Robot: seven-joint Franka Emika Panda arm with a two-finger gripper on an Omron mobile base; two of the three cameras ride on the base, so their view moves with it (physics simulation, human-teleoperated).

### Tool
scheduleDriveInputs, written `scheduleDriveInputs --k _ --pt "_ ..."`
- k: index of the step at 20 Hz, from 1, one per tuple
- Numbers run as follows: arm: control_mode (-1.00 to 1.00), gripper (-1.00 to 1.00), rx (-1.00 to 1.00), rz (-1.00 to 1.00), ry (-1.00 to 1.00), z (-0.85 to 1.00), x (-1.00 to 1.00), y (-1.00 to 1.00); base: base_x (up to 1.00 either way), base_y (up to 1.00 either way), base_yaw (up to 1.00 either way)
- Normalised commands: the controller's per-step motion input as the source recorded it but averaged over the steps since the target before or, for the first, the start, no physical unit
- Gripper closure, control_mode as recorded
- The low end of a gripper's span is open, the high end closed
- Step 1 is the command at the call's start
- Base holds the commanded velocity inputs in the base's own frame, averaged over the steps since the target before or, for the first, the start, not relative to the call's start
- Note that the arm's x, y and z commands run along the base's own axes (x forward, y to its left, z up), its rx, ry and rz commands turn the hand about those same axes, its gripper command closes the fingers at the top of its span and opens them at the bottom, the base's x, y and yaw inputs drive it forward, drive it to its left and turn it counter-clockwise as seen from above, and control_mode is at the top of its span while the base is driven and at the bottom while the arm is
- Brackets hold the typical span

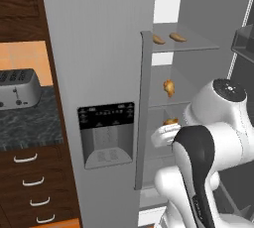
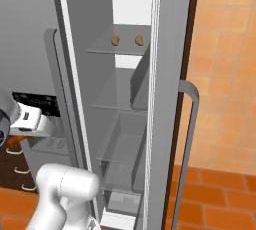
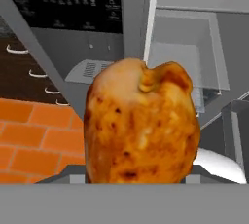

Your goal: Place one sweet potato and one chicken drumstick in each tupperware on the nearby counter, to pack two identical lunches.

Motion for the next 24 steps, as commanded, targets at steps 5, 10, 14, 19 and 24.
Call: scheduleDriveInputs --k 5,10,14,19,24 --pt "1.0 1.0 0.03 -0.23 0.0 0.33 -0.09 0.74 0.0 0.13 -0.01" --pt "1.0 1.0 0.0 0.0 0.0 0.0 0.0 0.0 -0.11 0.72 0.02" --pt "1.0 1.0 0.0 0.0 0.0 0.0 0.0 0.0 -0.09 1.0 0.01" --pt "1.0 1.0 0.0 0.0 0.0 0.0 0.0 0.0 -0.06 1.0 0.03" --pt "1.0 1.0 0.0 0.0 0.0 0.0 0.0 0.0 -0.04 1.0 0.0"
